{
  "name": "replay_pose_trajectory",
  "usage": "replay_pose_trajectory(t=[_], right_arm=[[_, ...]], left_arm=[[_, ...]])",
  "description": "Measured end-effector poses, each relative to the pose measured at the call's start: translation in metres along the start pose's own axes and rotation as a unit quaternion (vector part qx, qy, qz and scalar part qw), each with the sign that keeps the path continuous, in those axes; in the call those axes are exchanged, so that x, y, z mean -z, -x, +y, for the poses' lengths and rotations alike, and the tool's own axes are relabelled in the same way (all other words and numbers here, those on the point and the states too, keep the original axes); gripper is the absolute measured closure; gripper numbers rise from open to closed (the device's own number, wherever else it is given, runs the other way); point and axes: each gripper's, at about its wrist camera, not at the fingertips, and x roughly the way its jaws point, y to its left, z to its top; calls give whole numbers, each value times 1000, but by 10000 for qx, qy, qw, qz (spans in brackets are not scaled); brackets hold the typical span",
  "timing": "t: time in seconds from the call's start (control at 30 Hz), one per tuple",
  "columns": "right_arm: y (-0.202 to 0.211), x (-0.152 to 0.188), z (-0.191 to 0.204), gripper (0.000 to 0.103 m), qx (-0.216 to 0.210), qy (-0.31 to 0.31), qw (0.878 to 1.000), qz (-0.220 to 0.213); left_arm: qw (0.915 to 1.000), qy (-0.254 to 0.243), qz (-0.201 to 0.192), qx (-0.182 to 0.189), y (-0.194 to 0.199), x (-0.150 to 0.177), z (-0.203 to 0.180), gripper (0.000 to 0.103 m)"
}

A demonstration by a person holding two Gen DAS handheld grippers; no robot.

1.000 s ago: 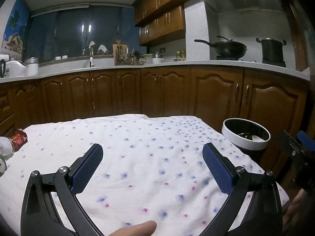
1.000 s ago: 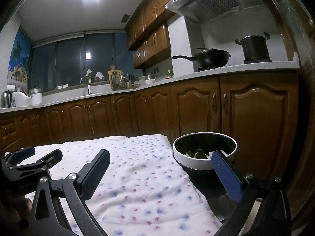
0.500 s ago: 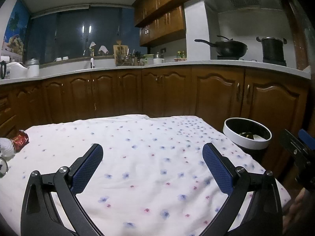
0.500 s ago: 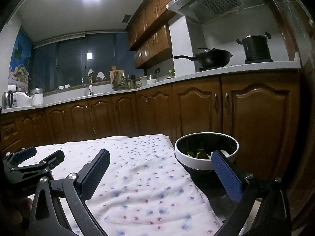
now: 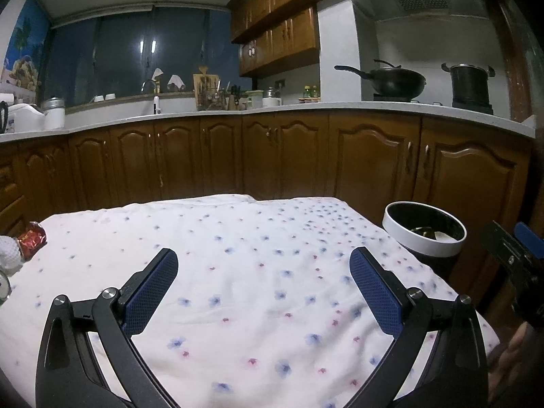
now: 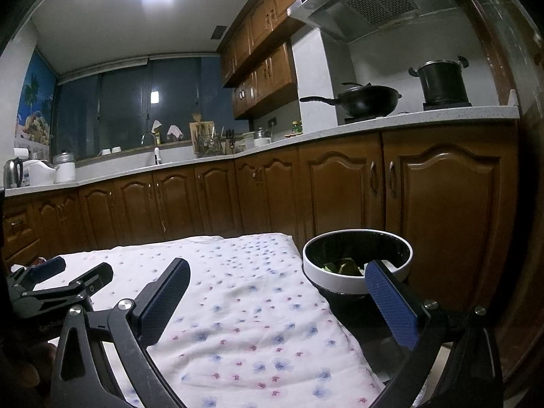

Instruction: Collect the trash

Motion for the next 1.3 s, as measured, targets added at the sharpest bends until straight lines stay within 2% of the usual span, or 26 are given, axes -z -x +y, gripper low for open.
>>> replay_pose_trajectory(t=[1.3], right_arm=[[-2, -2, 9, 0, 1, -8, 10000, 51]], left_arm=[[9999, 39, 100, 69, -5, 4, 1, 0]])
